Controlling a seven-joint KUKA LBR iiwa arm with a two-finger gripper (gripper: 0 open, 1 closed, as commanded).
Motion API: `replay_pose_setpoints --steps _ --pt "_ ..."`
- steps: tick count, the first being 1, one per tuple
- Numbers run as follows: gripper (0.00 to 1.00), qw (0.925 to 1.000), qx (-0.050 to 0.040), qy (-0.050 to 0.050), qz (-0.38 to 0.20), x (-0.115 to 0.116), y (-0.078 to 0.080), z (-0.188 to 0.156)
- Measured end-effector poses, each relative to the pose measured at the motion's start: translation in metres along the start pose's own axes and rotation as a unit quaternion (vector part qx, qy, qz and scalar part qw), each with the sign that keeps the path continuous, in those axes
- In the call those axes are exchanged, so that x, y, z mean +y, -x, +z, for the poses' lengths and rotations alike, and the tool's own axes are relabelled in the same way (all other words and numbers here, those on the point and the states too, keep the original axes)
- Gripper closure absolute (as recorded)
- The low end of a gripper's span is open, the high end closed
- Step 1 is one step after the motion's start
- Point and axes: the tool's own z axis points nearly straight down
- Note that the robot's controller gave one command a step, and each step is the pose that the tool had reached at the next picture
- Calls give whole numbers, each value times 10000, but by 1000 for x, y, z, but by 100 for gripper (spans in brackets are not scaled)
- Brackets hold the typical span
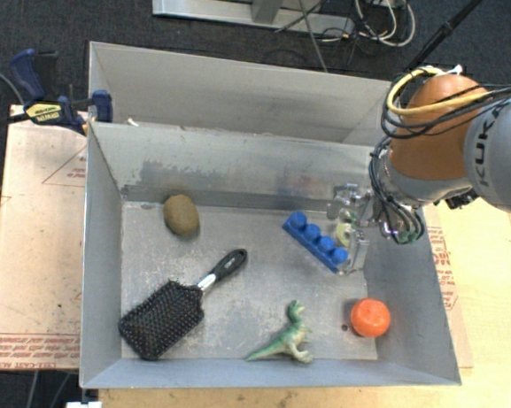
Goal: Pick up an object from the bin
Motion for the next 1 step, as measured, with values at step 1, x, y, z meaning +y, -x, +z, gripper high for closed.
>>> replay_pose_setpoints --steps 1 --pt "0 10000 -30 -4 -8 0 1 -5"
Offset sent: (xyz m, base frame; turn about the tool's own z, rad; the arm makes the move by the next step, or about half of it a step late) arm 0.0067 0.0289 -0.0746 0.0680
